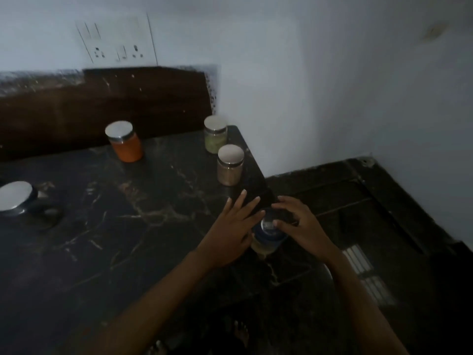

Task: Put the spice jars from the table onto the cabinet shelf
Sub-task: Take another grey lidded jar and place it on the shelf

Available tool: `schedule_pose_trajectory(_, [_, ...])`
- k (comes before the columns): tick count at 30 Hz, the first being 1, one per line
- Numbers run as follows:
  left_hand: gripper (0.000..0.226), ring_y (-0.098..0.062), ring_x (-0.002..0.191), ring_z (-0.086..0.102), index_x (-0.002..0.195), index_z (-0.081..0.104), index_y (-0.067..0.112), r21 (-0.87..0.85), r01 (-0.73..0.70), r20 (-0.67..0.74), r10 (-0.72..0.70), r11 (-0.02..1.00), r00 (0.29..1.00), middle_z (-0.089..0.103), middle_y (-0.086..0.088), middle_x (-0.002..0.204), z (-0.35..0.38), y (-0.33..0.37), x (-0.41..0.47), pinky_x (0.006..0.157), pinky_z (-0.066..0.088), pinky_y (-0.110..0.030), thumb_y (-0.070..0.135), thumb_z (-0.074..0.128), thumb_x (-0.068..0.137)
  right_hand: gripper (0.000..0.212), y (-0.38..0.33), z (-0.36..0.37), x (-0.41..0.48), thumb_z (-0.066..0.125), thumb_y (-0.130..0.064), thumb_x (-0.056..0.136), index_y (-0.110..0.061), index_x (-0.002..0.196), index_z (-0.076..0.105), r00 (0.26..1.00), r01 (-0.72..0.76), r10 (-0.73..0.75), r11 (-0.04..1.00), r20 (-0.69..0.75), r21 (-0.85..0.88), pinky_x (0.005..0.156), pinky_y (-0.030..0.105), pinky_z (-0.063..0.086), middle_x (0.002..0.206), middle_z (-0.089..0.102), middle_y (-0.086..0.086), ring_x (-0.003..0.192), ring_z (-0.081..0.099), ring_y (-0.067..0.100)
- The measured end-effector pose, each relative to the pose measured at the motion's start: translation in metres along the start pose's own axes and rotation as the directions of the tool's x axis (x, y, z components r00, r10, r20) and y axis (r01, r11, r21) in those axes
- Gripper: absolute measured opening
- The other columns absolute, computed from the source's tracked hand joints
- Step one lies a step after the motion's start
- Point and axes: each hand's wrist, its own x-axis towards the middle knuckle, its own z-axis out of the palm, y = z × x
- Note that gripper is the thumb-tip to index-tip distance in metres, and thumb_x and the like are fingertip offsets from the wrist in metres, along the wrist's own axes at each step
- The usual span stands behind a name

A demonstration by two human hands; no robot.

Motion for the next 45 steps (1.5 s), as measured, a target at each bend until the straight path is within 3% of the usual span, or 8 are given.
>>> schedule_pose_trajectory(6, [0.058,-0.014,0.137,-0.026,0.148,0.022,0.025,-0.022,0.108,0.152,-0.103,0.994,0.983,0.001,0.002,0.160,0.035,0.011,-0.015,0.112,-0.013,-0.035,0.025,0.045,0.095,0.089,0.046,0.034,-0.021,0.084,-0.017,0.065,-0.022,0.139,0.035,0.995,-0.066,0.058,0.993,0.080,0.094,0.106,0.024,0.031,0.152,0.009,0.001,0.135,0.020,0.009])
schedule_pose_trajectory(11, [0.060,-0.011,0.140,-0.021,0.148,0.023,0.023,-0.146,0.163,0.182,-0.135,0.976,0.974,-0.003,0.005,0.159,0.036,0.012,-0.018,0.117,0.001,-0.038,0.021,0.050,0.094,0.075,0.054,0.053,-0.016,0.081,-0.001,0.066,-0.011,0.132,0.046,0.995,-0.070,0.087,0.959,-0.048,0.274,0.104,0.044,0.042,0.139,0.036,0.011,0.128,0.040,0.022])
schedule_pose_trajectory(21, [0.129,-0.018,0.141,-0.025,0.136,-0.033,0.042,-0.065,0.177,0.142,-0.167,0.982,0.976,-0.034,0.014,0.151,0.016,-0.011,-0.031,0.113,-0.002,-0.045,0.029,0.077,0.070,0.044,0.012,0.033,0.011,0.078,-0.024,0.070,-0.038,0.106,0.058,0.989,-0.139,0.105,0.899,0.104,0.415,0.074,0.014,0.052,0.113,0.055,-0.019,0.102,0.058,0.002])
schedule_pose_trajectory(25, [0.134,-0.018,0.146,-0.004,0.142,-0.027,0.039,-0.232,0.158,0.032,-0.155,0.960,0.987,-0.032,0.014,0.152,-0.007,-0.017,-0.050,0.113,0.028,-0.049,0.032,0.082,0.064,0.043,-0.026,0.023,0.022,0.071,-0.042,0.066,-0.041,0.107,0.057,0.937,-0.225,0.064,0.864,0.345,0.451,0.067,0.023,0.056,0.117,0.056,-0.010,0.101,0.062,0.011])
schedule_pose_trajectory(28, [0.130,-0.007,0.138,0.015,0.144,-0.021,0.039,-0.344,0.145,-0.046,-0.171,0.928,0.984,-0.029,0.017,0.152,-0.028,-0.020,-0.064,0.091,0.054,-0.039,0.033,0.082,0.065,0.044,-0.050,0.027,0.032,0.067,-0.041,0.069,-0.036,0.111,0.056,0.901,-0.237,0.018,0.859,0.434,0.454,0.068,0.027,0.056,0.116,0.060,-0.005,0.099,0.065,0.014])
schedule_pose_trajectory(36, [0.120,-0.005,0.129,0.030,0.150,-0.001,0.026,-0.343,0.190,-0.103,-0.238,0.920,0.966,-0.001,0.010,0.154,-0.072,-0.041,-0.101,0.094,0.051,-0.035,0.045,0.079,0.063,0.038,-0.087,0.060,0.043,0.062,-0.046,0.074,-0.040,0.111,0.055,0.868,-0.251,-0.025,0.839,0.496,0.482,0.067,0.025,0.056,0.109,0.062,-0.011,0.095,0.066,0.008])
schedule_pose_trajectory(40, [0.120,-0.003,0.126,0.033,0.149,0.001,0.031,-0.366,0.233,-0.104,-0.288,0.901,0.952,0.003,0.014,0.151,-0.077,-0.052,-0.118,0.096,0.049,-0.030,0.053,0.077,0.059,0.053,-0.100,0.076,0.044,0.063,-0.054,0.073,-0.061,0.118,0.036,0.857,-0.216,-0.031,0.885,0.515,0.413,0.077,0.026,0.055,0.134,0.040,-0.016,0.108,0.055,0.006])
schedule_pose_trajectory(45, [0.124,0.000,0.127,0.031,0.149,0.000,0.038,-0.422,0.296,-0.073,-0.357,0.857,0.931,0.006,0.022,0.147,-0.076,-0.068,-0.134,0.099,0.046,-0.025,0.058,0.078,0.055,0.119,-0.104,0.079,0.038,0.084,-0.053,0.051,-0.068,0.131,-0.002,0.757,0.019,-0.127,0.985,0.641,0.173,0.100,0.032,0.032,0.142,0.002,-0.039,0.131,0.027,0.007])
